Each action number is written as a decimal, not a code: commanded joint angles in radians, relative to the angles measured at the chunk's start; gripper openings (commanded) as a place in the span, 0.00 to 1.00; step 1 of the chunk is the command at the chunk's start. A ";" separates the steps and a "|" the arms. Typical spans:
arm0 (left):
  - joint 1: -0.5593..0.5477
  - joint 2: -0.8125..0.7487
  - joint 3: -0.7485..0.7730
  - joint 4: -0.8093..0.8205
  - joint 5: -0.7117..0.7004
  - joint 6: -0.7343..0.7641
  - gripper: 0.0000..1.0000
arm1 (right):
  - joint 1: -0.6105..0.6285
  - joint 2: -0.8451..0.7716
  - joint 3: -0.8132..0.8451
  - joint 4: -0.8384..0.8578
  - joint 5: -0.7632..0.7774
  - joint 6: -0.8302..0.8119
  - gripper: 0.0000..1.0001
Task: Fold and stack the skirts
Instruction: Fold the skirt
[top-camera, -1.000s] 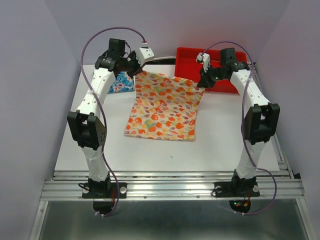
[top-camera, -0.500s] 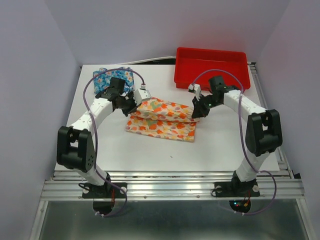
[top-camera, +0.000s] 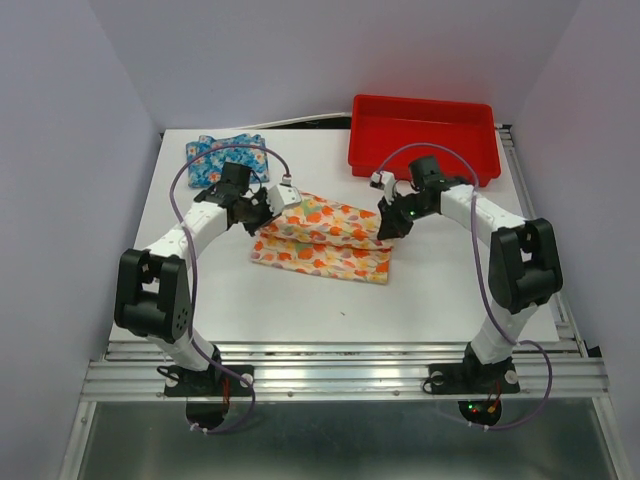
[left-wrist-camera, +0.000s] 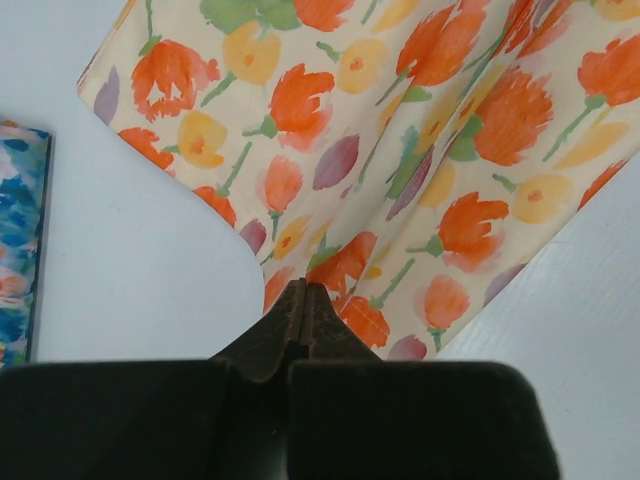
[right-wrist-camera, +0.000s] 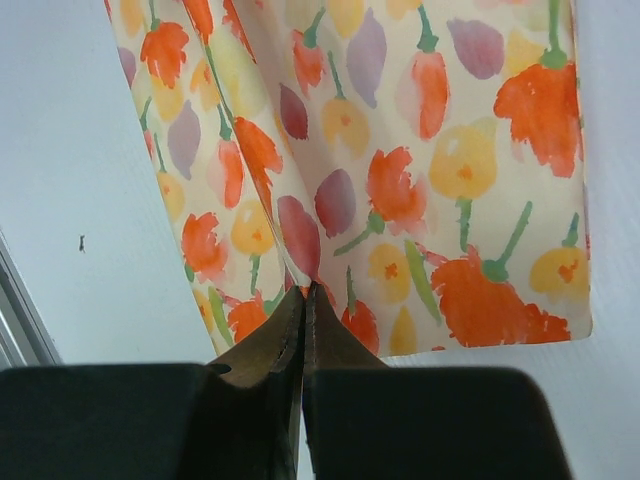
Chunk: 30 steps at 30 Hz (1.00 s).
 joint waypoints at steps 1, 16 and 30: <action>0.014 -0.023 0.055 -0.007 -0.031 0.038 0.00 | -0.001 -0.047 0.068 -0.009 0.021 0.015 0.01; 0.014 -0.106 -0.074 -0.034 -0.051 0.096 0.00 | 0.065 -0.070 -0.111 0.023 0.027 0.019 0.01; 0.011 -0.034 -0.121 -0.026 -0.059 0.099 0.09 | 0.094 -0.065 -0.130 -0.035 -0.016 -0.044 0.21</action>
